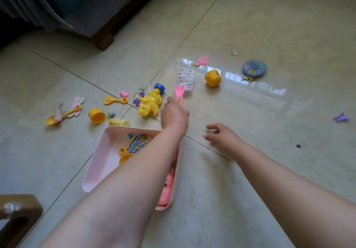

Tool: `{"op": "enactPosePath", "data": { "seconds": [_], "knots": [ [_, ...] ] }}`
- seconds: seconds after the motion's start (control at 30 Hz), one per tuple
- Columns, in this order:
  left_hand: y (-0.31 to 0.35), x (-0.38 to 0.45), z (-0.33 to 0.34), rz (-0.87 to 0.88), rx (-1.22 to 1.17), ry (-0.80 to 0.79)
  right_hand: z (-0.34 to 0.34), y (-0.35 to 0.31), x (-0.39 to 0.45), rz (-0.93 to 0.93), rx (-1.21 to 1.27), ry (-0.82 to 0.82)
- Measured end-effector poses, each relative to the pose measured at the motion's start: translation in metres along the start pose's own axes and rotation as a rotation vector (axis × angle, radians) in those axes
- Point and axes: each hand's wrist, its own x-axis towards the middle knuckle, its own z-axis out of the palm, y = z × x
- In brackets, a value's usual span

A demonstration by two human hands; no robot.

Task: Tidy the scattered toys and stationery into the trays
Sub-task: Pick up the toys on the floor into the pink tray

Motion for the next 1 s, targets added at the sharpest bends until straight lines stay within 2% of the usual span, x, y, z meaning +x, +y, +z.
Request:
{"op": "enactPosePath", "data": {
  "seconds": [0.1, 0.2, 0.33, 0.37, 0.47, 0.53, 0.63, 0.77, 0.9, 1.0],
  "knots": [
    [-0.014, -0.013, -0.026, -0.026, -0.055, 0.016, -0.005, -0.02, 0.018, -0.036, -0.113, 0.102],
    [-0.036, -0.033, -0.045, -0.019, -0.032, 0.0, -0.016, -0.047, 0.05, -0.102, -0.4, 0.271],
    [-0.059, -0.057, -0.053, -0.076, -0.019, -0.059, -0.02, -0.093, 0.084, -0.313, -0.792, 0.483],
    [-0.06, -0.06, -0.051, -0.089, -0.013, -0.079, -0.021, -0.099, 0.092, -0.332, -0.858, 0.478],
    [-0.059, -0.062, -0.052, -0.12, -0.012, -0.116, -0.023, -0.109, 0.116, -0.255, -1.009, 0.297],
    [-0.056, -0.06, -0.053, -0.148, -0.037, -0.119, -0.025, -0.109, 0.123, -0.253, -1.065, 0.237],
    [-0.056, -0.059, -0.055, -0.185, -0.042, -0.096, -0.024, -0.097, 0.115, -0.291, -1.046, 0.278],
    [-0.064, -0.064, -0.063, -0.19, 0.074, -0.007, 0.003, -0.068, 0.083, -0.279, -0.94, 0.395],
    [-0.083, -0.072, -0.069, -0.241, 0.187, 0.082, 0.043, -0.062, 0.045, -0.32, -0.685, 0.258],
    [-0.093, -0.076, -0.075, -0.318, 0.179, 0.091, 0.07, -0.067, 0.008, -0.473, -0.478, 0.258]
  ]
}}
